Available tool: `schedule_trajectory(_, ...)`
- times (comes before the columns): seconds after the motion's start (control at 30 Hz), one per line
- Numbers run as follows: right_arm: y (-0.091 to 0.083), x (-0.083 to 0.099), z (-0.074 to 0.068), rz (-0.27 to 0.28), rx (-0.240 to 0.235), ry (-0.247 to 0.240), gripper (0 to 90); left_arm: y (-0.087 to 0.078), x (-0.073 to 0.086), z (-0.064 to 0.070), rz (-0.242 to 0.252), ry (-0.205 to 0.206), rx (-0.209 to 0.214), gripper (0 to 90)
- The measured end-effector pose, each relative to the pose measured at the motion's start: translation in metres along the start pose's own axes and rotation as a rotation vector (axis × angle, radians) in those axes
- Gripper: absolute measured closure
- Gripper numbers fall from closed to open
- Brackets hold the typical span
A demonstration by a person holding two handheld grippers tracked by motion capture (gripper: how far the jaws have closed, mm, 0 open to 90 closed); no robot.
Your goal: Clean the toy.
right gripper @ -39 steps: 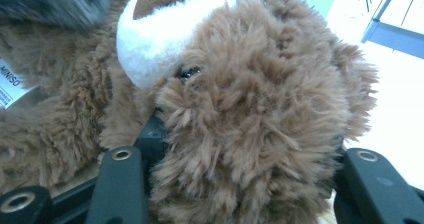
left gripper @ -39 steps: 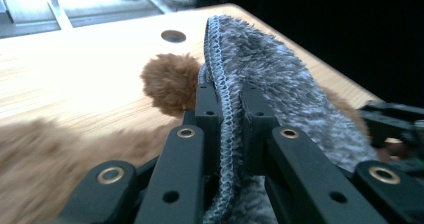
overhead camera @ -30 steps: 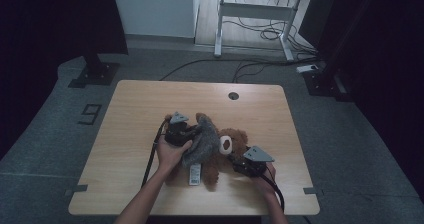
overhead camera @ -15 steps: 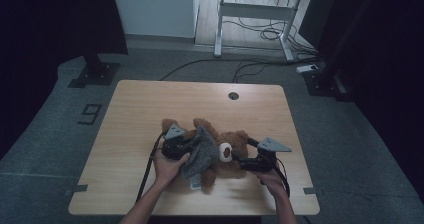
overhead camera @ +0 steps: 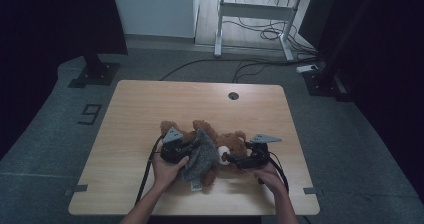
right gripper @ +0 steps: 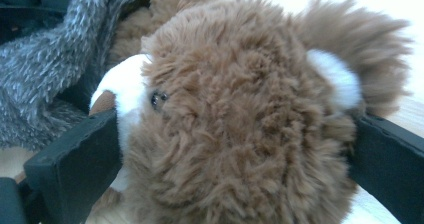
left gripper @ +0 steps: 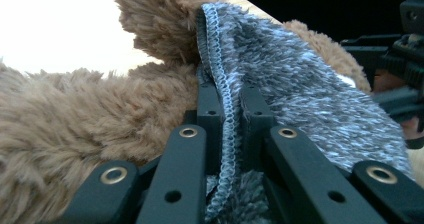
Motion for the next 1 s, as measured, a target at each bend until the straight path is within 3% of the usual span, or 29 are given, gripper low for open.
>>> schedule_trajectory(0.1, 0.004, 0.001, -0.004, -0.002, -0.008, -0.014, 0.9, 0.0, -0.001, -0.001, -0.004, -0.005, 0.001, 82.2)
schedule_trajectory(0.2, 0.005, 0.003, -0.005, 0.006, -0.033, 0.012, 9.3, 0.001, -0.001, -0.001, -0.004, -0.006, -0.001, 82.2)
schedule_trajectory(0.33, -0.001, 0.007, -0.002, 0.041, -0.039, 0.03, 29.7, 0.0, -0.001, -0.001, -0.001, -0.004, -0.003, 82.2)
schedule_trajectory(0.43, -0.007, 0.007, 0.001, 0.078, -0.008, 0.032, 41.4, 0.0, -0.001, -0.001, 0.003, -0.004, -0.004, 82.1)
schedule_trajectory(0.63, -0.01, 0.004, 0.001, 0.113, 0.054, -0.044, 53.0, 0.0, -0.003, -0.001, 0.015, -0.011, -0.004, 82.0)
schedule_trajectory(0.7, -0.009, 0.002, 0.0, 0.13, 0.094, -0.089, 56.0, -0.002, -0.011, 0.0, 0.019, -0.036, 0.012, 81.9)
schedule_trajectory(0.77, -0.01, 0.001, 0.0, 0.14, 0.107, -0.12, 57.1, -0.003, -0.021, 0.003, 0.019, -0.036, 0.023, 81.9)
schedule_trajectory(0.9, -0.013, 0.001, -0.004, 0.179, 0.142, -0.187, 57.2, 0.004, -0.045, 0.021, 0.025, -0.01, 0.053, 82.0)
schedule_trajectory(1.0, -0.016, 0.002, -0.01, 0.2, 0.173, -0.246, 57.9, 0.021, -0.07, 0.044, 0.032, 0.027, 0.08, 81.9)
Point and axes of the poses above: each handheld gripper's, and its own axes: y roughly forward along the jaws, x roughly out of its underside, z roughly to its right, the point moved 9 cm from there along y, roughly forward along the jaws, and after that the axes turned 10 degrees about x, right-handed, at the moved point
